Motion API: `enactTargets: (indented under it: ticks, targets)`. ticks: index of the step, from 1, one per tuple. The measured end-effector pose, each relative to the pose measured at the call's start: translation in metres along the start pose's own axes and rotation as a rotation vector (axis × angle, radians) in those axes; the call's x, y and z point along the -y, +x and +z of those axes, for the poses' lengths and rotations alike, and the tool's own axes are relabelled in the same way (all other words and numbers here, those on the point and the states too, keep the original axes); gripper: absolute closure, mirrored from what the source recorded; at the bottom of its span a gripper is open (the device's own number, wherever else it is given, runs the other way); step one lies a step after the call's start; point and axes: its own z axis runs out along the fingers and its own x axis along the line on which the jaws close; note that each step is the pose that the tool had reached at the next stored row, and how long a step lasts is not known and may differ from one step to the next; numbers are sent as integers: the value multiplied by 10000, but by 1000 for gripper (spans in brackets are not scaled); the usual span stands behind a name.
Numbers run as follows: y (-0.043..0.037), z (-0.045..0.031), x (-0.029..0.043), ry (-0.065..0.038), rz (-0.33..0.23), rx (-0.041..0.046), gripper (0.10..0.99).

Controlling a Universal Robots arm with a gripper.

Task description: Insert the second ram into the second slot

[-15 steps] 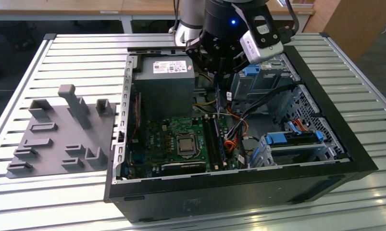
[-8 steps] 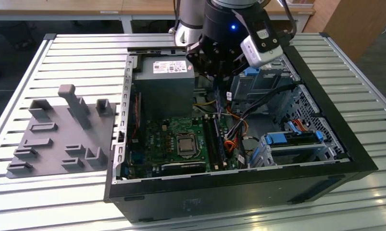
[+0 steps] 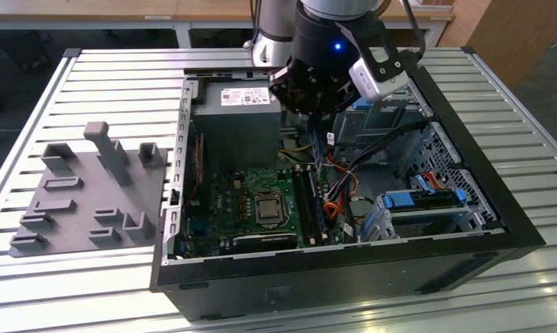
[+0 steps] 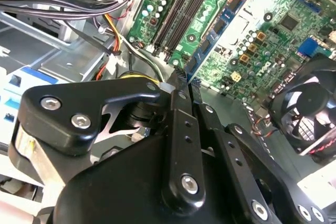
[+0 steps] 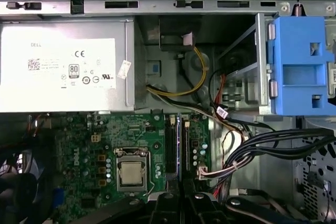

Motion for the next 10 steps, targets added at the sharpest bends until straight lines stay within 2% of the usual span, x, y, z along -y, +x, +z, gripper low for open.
enactTargets:
  ticks: [10]
  targets:
    - [4,178,8,1,-72,6,949]
